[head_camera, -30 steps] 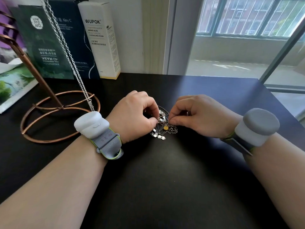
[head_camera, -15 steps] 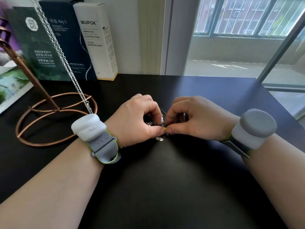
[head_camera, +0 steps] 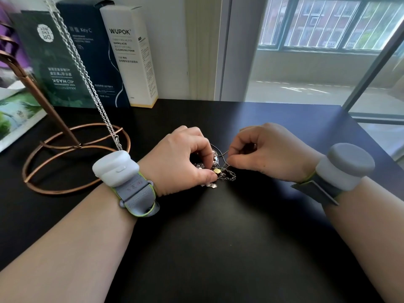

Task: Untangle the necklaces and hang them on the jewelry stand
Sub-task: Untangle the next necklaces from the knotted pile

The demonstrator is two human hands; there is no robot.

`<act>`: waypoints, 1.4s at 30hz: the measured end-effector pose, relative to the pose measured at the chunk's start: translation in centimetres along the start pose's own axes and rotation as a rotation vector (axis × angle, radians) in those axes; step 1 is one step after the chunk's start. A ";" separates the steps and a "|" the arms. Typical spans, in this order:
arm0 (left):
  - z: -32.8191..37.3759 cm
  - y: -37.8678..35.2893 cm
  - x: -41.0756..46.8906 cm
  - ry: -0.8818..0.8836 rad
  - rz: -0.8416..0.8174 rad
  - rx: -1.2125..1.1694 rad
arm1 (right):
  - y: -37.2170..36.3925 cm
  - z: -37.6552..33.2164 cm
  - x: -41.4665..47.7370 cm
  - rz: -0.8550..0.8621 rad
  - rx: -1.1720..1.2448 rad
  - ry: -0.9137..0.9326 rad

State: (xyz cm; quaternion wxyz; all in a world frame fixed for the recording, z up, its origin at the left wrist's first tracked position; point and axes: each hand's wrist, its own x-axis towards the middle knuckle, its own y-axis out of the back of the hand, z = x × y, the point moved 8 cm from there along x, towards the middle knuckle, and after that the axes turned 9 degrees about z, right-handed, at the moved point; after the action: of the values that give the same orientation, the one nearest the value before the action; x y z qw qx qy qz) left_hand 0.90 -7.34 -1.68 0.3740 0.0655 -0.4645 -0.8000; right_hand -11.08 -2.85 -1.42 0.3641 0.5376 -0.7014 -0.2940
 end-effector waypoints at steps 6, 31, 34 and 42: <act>0.0 0.0 -0.1 -0.001 -0.010 0.009 | 0.2 0.1 0.1 0.045 -0.141 0.030; -0.4 0.3 -0.1 -0.004 0.026 0.042 | 0.3 1.4 0.1 0.110 0.434 -0.191; -0.5 0.4 -0.1 -0.006 0.028 0.039 | -0.1 1.2 0.0 0.093 0.588 -0.245; -0.6 0.2 0.0 -0.014 0.014 0.046 | 0.0 1.4 -0.3 0.087 0.817 -0.349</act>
State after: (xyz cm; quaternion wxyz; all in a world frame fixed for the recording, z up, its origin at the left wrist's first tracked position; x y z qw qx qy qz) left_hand 1.25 -7.82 -1.88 0.3749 0.0653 -0.4860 -0.7868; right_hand -12.23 -2.56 -2.24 0.0102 0.5498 -0.8328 -0.0634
